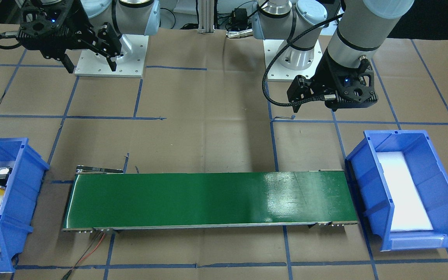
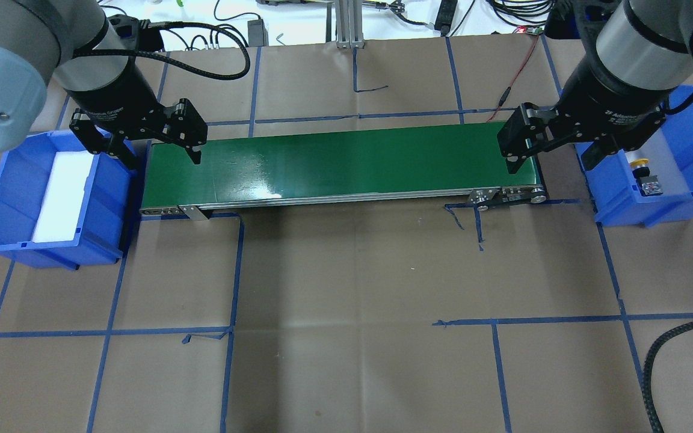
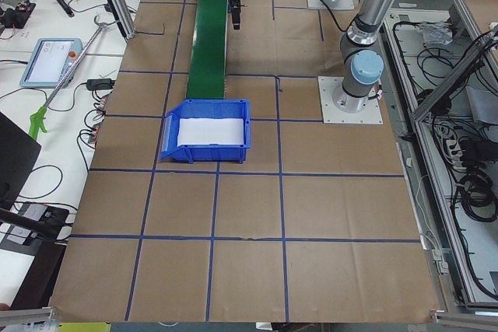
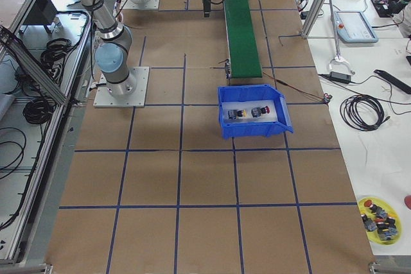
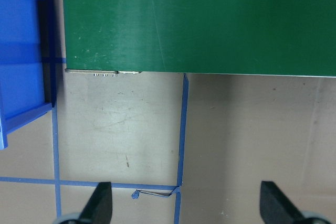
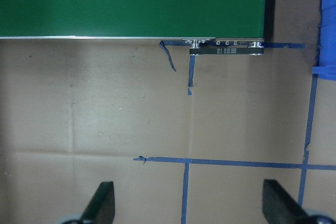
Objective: Transport two buttons from left to right
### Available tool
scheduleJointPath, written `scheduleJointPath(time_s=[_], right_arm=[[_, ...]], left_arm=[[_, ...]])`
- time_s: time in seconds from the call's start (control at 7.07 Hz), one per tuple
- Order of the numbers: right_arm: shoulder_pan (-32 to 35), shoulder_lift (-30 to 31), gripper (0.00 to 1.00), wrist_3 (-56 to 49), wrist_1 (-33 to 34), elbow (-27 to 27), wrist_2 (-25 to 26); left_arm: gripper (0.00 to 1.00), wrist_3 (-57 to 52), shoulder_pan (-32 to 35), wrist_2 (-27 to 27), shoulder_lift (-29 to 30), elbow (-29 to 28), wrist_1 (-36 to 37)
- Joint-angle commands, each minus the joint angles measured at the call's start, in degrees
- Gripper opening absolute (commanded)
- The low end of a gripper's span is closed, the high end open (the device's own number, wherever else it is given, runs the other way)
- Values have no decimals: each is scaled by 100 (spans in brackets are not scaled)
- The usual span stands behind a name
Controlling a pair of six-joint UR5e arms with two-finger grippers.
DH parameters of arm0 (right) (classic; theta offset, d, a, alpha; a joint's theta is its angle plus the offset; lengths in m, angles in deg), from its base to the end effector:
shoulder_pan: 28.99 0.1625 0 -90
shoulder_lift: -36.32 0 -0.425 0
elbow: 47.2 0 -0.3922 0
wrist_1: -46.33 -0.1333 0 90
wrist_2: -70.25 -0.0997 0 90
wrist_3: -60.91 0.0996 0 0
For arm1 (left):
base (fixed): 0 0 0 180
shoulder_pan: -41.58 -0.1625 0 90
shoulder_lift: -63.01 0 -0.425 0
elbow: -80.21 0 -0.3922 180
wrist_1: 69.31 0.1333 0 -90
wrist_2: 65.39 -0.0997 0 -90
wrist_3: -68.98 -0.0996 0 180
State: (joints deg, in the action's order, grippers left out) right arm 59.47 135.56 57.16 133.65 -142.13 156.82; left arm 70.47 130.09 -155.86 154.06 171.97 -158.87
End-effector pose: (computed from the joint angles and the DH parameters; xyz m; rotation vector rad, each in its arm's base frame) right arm 0.1278 -0.4289 0.5149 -0.0608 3.0821 -0.0481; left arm -0.1196 -0.4983 0.4646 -0.0812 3.1317 0.0648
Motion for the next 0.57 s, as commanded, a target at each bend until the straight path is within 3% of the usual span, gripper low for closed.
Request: scheduleJointPath(time_s=[0.0, 0.14, 0.42], right_arm=[[13, -176, 100, 31, 22, 236, -8], [31, -421, 100, 40, -39, 534, -8], [222, -494, 100, 250, -57, 580, -17]], left_arm=[[100, 0, 0, 3, 0, 0, 0], [100, 0, 0, 3, 0, 0, 0], [100, 0, 0, 3, 0, 0, 0]])
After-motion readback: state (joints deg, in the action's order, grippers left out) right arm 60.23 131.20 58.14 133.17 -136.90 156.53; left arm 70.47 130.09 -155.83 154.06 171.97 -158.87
